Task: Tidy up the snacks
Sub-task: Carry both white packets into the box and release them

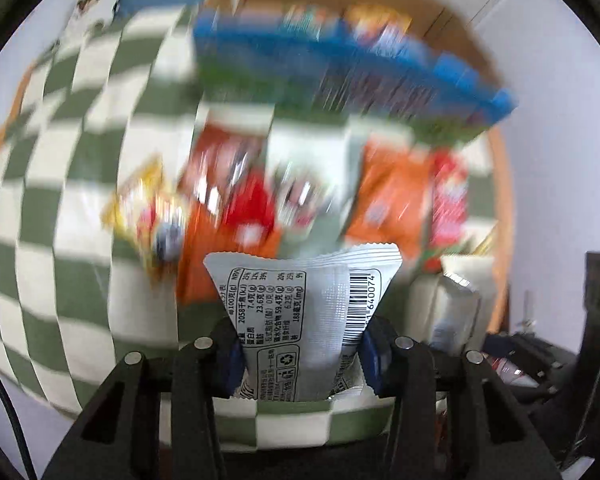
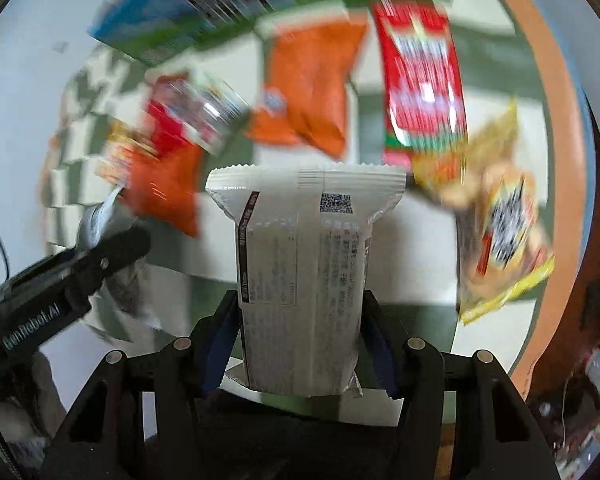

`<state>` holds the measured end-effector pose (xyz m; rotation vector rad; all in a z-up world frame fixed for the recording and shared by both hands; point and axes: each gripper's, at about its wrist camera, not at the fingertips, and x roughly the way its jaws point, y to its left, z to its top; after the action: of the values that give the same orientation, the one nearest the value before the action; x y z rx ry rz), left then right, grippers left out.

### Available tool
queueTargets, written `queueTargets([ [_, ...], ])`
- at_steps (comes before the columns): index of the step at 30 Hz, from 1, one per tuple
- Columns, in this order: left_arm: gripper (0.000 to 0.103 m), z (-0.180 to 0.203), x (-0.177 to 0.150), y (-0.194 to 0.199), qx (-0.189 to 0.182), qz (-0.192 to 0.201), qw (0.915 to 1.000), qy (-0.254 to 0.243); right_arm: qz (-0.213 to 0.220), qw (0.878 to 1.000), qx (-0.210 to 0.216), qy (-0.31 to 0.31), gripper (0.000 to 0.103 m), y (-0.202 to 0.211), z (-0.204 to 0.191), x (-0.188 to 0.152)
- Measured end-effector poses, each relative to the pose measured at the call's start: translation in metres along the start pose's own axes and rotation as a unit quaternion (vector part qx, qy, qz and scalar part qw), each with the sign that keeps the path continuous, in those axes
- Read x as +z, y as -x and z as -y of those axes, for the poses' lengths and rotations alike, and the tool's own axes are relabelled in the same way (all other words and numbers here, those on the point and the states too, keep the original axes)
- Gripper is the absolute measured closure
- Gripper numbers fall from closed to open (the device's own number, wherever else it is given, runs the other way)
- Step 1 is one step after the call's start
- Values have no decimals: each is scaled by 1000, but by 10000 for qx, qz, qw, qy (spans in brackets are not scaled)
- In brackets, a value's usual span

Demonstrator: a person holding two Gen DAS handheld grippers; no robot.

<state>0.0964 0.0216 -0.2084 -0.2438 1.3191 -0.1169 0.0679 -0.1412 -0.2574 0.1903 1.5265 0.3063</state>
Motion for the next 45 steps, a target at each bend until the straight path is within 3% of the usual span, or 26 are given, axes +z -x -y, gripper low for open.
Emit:
queueTargets([
  [6,60,-7,116,55,-348,745,9966,-42,1002,9946,191,169,42,87,-16,91],
  [11,60,2,197,56,-100,911,9957,-98,1742,9832,-439,318,42,131,-11,189],
  [17,60,-4,279,7,295,551,9980,-22,1492,9797,-1288,371,42,118,16,295],
  [21,60,-15,314,-31,495,230,9985,46,1180,9806,-1536,295,42,90,30,334],
  [26,59,-27,337,-62,641,-35,9978,160,910,9803,-1737,241,42,50,41,375],
  [30,57,-32,348,-76,648,-125,9977,152,786,9792,-1862,161,40,17,45,386],
  [31,51,-33,350,-78,627,-101,9978,185,766,9793,-1870,122,39,10,46,390],
  [32,38,-34,350,-80,606,-84,9980,175,751,9793,-1875,112,36,10,47,391],
  [33,30,-35,351,-80,638,-47,9978,167,725,9812,-1785,84,28,6,49,393],
  [34,14,-35,350,-79,618,-8,9979,174,695,9826,-1724,69,22,2,50,396],
  [35,11,-36,349,-79,574,40,9982,186,677,9830,-1702,81,20,-2,50,397],
  [37,11,-35,347,-77,543,98,9983,181,696,9829,-1701,104,14,-5,49,398],
  [45,10,-26,328,-65,711,346,9968,93,884,9834,-1582,-26,12,3,50,385],
])
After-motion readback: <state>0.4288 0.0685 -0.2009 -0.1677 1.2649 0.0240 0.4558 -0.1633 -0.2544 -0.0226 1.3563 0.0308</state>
